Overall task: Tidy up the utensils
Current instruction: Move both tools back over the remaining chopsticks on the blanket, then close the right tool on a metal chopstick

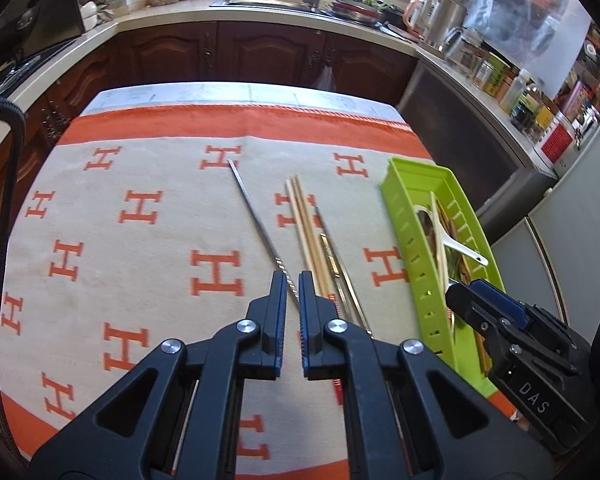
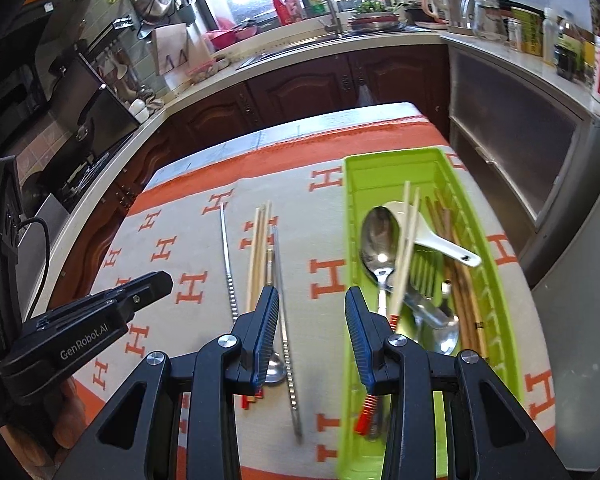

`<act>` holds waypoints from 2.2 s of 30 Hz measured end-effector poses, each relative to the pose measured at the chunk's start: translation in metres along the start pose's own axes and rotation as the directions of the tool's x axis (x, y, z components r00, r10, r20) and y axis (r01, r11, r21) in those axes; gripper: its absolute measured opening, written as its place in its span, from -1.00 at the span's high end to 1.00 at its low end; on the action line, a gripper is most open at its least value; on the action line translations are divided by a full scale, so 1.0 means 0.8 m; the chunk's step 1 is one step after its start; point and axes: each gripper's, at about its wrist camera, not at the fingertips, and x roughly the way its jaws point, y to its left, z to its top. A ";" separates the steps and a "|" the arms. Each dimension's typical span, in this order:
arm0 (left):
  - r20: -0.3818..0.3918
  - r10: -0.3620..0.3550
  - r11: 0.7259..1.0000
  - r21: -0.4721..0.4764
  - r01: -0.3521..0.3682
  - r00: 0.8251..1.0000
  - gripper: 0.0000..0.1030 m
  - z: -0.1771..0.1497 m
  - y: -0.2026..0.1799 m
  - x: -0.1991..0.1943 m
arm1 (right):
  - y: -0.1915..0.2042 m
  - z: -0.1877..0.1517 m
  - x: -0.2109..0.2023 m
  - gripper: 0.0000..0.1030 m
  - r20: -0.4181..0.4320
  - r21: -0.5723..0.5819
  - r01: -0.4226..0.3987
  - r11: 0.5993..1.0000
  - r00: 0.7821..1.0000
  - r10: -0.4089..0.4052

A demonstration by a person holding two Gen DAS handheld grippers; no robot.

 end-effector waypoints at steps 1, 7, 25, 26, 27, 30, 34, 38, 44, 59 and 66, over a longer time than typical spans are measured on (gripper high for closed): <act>0.005 0.006 1.000 -0.007 -0.006 1.000 0.93 0.002 0.007 -0.002 | 0.007 0.002 0.004 0.32 -0.007 -0.011 -0.005 1.000 1.000 0.005; 0.022 0.046 0.998 -0.037 -0.045 0.999 0.93 0.010 0.046 -0.006 | 0.040 0.020 0.036 0.32 -0.051 -0.065 -0.036 0.997 0.998 0.032; -0.057 0.056 0.994 -0.090 -0.061 0.997 0.93 0.009 0.107 0.049 | 0.130 0.036 0.183 0.35 -0.216 -0.245 -0.064 0.967 0.976 0.010; -0.063 0.058 0.994 -0.094 -0.063 0.996 0.93 0.009 0.111 0.053 | 0.131 0.036 0.190 0.37 -0.221 -0.248 -0.061 0.967 0.975 0.005; -0.067 0.058 0.993 -0.099 -0.065 0.996 0.93 0.009 0.114 0.056 | 0.134 0.035 0.197 0.40 -0.228 -0.252 -0.060 0.966 0.974 0.001; -0.079 0.056 0.992 -0.109 -0.065 0.995 0.93 0.007 0.122 0.064 | 0.138 0.033 0.218 0.47 -0.249 -0.268 -0.048 0.962 0.968 -0.021; -0.091 0.053 0.992 -0.112 -0.063 0.994 0.93 0.007 0.126 0.072 | 0.146 0.030 0.227 0.55 -0.226 -0.309 -0.018 0.951 0.973 -0.055; -0.100 0.050 0.992 -0.107 -0.060 0.994 0.93 0.006 0.122 0.078 | 0.150 0.028 0.231 0.79 -0.211 -0.337 0.013 0.942 0.974 -0.089; -0.103 0.052 0.994 -0.086 -0.061 0.993 0.93 0.007 0.111 0.080 | 0.133 0.032 0.222 0.88 -0.232 -0.251 -0.020 0.968 0.972 -0.040; -0.076 0.065 0.998 0.010 -0.064 0.995 0.93 0.010 0.057 0.054 | 0.053 0.046 0.101 0.89 -0.085 -0.047 -0.071 0.996 0.994 0.067; -0.089 0.061 0.997 0.062 -0.055 0.994 0.93 0.007 0.018 0.055 | -0.010 0.052 0.020 0.89 0.052 0.046 -0.056 0.997 0.997 0.054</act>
